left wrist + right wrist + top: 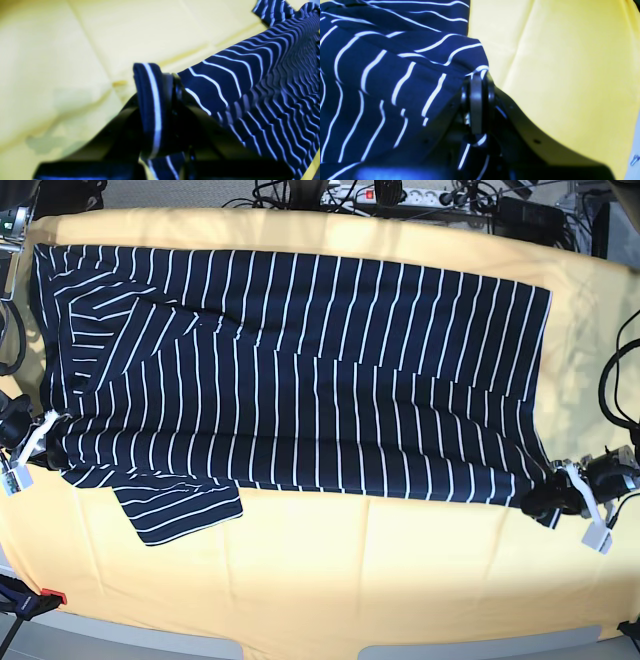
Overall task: Fold the T-shirt properly
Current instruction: 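Fold the hem toward the collar with both grippers, then lower the folded hem onto the shirt and open both grippers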
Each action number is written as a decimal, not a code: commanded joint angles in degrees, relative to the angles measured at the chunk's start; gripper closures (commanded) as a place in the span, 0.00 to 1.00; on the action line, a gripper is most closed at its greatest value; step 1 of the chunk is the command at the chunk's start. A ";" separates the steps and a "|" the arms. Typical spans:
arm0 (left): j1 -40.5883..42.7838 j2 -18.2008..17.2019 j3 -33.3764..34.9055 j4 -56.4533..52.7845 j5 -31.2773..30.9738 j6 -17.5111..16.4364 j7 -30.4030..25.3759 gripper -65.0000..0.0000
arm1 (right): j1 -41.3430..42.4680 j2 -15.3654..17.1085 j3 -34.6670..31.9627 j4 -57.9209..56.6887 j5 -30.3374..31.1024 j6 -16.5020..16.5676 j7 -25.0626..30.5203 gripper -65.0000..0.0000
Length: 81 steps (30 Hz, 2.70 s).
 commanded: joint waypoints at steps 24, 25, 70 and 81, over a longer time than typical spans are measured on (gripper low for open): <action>3.52 -4.39 -0.87 8.15 -10.32 -0.28 14.78 1.00 | 0.96 6.03 0.55 2.08 12.35 -0.51 -15.15 1.00; 3.41 -4.79 -0.87 8.17 -10.40 -0.28 14.80 1.00 | 0.98 6.05 0.55 2.08 12.35 -0.51 -13.46 1.00; 16.22 -17.05 -0.87 24.72 -14.74 -0.28 31.82 1.00 | 0.96 4.52 0.55 2.08 13.94 -0.51 -19.89 1.00; 18.16 -17.03 -0.87 23.41 -14.74 -0.28 31.89 0.45 | 2.10 5.73 0.55 2.10 14.10 -0.51 -20.76 0.38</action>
